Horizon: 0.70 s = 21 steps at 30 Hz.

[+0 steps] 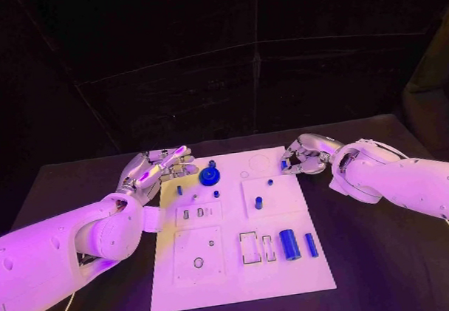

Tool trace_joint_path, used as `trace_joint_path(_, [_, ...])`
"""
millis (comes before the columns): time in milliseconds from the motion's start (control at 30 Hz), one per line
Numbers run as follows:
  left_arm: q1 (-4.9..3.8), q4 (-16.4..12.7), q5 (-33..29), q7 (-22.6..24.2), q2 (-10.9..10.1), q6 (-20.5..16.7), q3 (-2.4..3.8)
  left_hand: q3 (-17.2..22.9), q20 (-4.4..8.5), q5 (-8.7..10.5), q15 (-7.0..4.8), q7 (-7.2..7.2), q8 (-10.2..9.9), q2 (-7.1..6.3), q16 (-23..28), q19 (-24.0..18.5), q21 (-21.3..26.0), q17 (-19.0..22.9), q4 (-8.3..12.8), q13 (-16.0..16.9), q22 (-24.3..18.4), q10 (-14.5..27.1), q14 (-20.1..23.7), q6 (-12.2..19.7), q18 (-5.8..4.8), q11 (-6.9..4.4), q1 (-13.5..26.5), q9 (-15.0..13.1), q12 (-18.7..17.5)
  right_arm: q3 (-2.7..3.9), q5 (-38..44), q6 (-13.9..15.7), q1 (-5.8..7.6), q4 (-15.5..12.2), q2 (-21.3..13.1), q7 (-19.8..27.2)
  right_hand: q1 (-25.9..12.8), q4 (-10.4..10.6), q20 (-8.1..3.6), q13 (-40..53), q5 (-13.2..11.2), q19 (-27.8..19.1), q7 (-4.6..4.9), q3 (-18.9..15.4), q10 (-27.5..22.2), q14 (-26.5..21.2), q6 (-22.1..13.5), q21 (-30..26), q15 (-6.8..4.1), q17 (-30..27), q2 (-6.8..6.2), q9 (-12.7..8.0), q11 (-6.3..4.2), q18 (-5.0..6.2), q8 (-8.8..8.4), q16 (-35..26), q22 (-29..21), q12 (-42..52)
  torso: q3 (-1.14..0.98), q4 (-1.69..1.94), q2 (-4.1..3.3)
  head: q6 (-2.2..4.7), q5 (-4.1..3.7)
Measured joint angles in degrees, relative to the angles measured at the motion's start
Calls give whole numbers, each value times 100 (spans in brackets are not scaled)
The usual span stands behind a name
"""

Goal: Assemble the parts on the task board

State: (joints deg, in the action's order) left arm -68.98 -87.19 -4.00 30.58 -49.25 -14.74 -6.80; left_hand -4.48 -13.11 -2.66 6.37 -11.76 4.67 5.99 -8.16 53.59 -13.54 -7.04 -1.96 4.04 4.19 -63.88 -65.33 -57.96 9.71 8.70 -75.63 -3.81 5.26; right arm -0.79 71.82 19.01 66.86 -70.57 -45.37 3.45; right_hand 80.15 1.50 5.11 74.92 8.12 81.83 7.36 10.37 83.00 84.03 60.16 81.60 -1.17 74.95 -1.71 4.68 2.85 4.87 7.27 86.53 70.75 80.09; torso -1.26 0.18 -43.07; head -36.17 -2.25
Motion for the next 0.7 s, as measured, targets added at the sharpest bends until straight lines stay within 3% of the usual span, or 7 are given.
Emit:
trace_joint_path(400, [0,3,-3,-9,-5,0,0,0,0,0,0,0,0,0,0,0,0,1,0,0,0,0,0,0,0,0,0,0,0,0,-62,125,-4,-102,3,4,-50,-38,-64,0,13,17,-40,145,73,9,170,23,-71,-1,52,14,-72,0,89,0,43,62,-3,-3,0,-7,-2])
trace_joint_path(533, [0,-9,-3,-14,-24,0,0,0,0,0,0,0,0,0,0,0,0,1,0,0,0,0,0,0,0,0,0,0,0,-1,-143,276,-8,-257,-63,4,-77,-66,-105,0,147,18,-40,189,73,-9,170,23,-89,-1,80,19,-72,1,92,0,43,62,-3,-3,2,-2,-1])
trace_joint_path(700, [0,-22,-4,-24,-77,0,0,17,0,0,0,0,0,0,0,0,0,-4,17,0,0,0,0,0,0,0,0,0,0,1,-275,419,1,-585,-199,-46,-82,-86,-106,0,202,18,-41,210,73,-10,170,23,-89,-1,85,19,-72,1,91,0,42,62,19,-3,19,14,10])
